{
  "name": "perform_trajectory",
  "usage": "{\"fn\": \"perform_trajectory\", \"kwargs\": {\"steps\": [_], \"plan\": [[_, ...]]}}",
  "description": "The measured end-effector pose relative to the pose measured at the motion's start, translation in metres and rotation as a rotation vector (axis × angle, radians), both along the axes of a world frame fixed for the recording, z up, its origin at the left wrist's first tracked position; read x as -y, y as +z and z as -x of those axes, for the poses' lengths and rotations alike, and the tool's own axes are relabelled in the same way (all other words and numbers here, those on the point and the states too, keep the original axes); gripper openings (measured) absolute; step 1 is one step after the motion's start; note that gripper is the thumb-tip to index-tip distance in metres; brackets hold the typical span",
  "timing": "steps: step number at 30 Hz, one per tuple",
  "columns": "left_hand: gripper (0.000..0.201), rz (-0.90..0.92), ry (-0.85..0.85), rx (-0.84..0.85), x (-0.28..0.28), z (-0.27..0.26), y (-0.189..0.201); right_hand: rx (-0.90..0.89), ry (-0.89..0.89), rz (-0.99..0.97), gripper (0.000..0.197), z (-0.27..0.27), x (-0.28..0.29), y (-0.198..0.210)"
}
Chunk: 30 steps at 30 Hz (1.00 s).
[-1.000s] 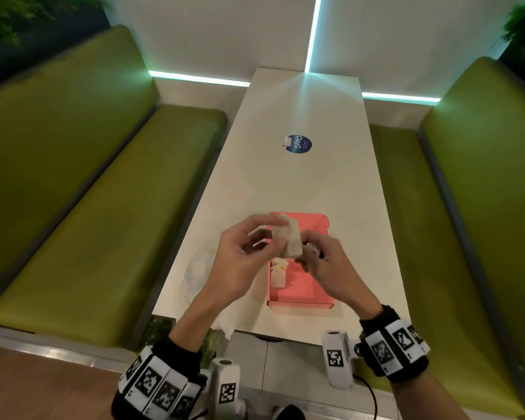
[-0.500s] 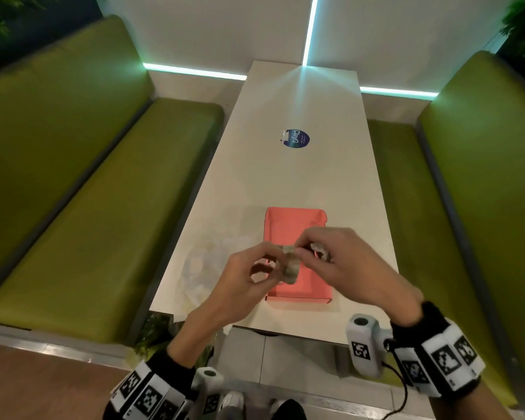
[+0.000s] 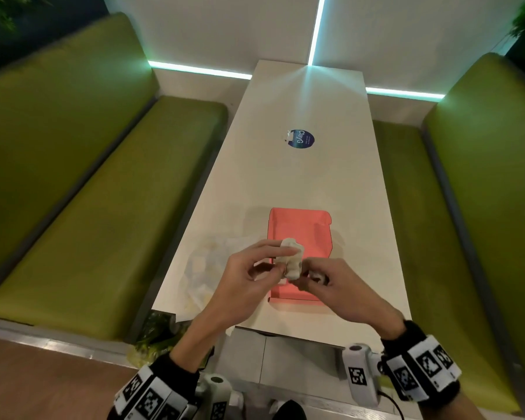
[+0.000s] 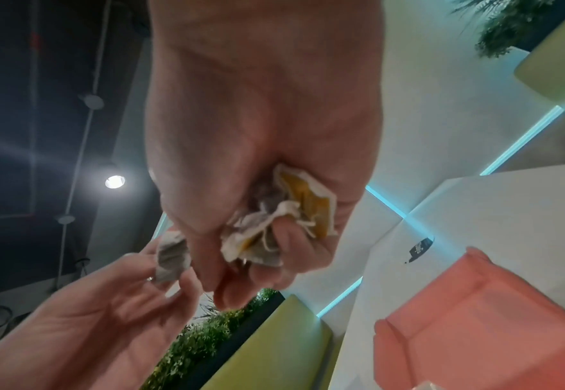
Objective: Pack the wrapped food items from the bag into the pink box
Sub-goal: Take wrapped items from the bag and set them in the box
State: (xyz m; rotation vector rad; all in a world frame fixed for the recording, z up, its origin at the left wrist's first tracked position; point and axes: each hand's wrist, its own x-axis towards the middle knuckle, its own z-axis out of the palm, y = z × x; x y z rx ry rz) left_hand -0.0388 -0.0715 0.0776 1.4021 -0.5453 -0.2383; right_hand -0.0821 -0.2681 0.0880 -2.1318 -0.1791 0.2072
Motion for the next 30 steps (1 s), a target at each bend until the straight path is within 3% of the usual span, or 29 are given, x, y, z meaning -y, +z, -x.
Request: {"fn": "perform_trajectory", "kwargs": {"steps": [2,5,8,12,15,22,30], "plan": [[0.031,-0.035,0.009,0.024,0.000,-0.002,-0.002,0.016,-0.033,0.038,0.013,0.002,0.007,0.005],[0.035,-0.070,0.001,0.062,0.001,-0.004,-0.004,0.195,-0.187,0.046,0.021,-0.002,0.016,0.024],[0.034,-0.116,-0.012,0.111,0.002,-0.005,-0.008,0.292,-0.142,0.058,0.026,-0.008,0.014,0.039],[0.027,-0.155,-0.018,0.151,0.006,-0.004,-0.018,0.212,0.029,0.194,0.026,-0.018,0.008,0.039],[0.018,-0.174,-0.031,0.143,0.008,-0.003,-0.026,0.143,0.072,0.192,0.014,-0.024,0.009,0.031],[0.016,-0.230,0.042,0.041,0.014,0.002,-0.073,0.054,0.111,0.335,0.015,-0.033,0.015,-0.004],[0.005,-0.636,0.175,0.171,0.007,0.002,-0.117,0.010,0.112,0.544,0.012,-0.052,0.010,-0.053]]}}
